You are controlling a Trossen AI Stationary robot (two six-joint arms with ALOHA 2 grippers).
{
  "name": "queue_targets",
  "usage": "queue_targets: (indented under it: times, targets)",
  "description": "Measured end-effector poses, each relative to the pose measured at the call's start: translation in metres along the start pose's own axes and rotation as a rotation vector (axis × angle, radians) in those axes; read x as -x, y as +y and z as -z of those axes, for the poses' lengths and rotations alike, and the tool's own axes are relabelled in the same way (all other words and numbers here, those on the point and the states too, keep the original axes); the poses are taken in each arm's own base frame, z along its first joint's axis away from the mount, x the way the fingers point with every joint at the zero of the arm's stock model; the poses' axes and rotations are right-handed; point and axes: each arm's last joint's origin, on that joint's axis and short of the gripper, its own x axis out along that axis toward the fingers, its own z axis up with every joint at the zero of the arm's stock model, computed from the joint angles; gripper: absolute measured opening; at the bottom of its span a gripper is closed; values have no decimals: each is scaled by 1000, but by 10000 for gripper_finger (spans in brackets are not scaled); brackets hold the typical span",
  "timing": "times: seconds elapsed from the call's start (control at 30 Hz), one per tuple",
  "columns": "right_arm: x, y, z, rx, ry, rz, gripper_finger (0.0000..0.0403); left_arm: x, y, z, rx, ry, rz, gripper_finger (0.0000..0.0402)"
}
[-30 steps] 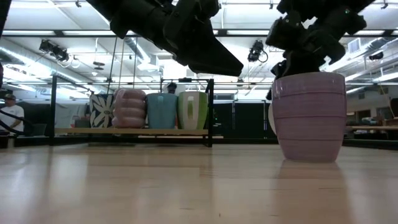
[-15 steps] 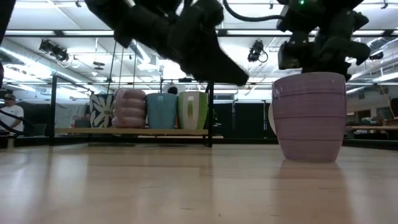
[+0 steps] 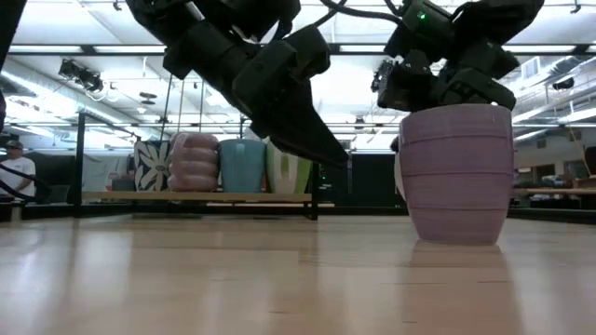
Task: Place coffee mugs
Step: Put the purple patterned mug on the shelf
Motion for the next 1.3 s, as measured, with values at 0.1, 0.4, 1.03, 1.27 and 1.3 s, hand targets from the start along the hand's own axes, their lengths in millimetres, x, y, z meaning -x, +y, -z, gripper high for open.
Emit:
queue_targets:
  times: [0.1, 0.4, 1.03, 1.27, 1.3]
  targets:
    - [-5, 1, -4, 47, -37, -69, 161, 0, 0, 1, 0, 9, -2, 176]
    - [-3, 2, -17, 224, -181, -148, 161, 0, 0, 1, 24, 10, 12, 176]
    - [52, -1, -30, 111, 87, -26, 161, -9, 15, 0, -102, -61, 160, 176]
    - [78, 18, -19, 77, 45, 20, 161, -15, 32, -3, -124, -145, 278, 176]
    - [80, 21, -18, 77, 35, 20, 161, -16, 33, -3, -126, -156, 298, 176]
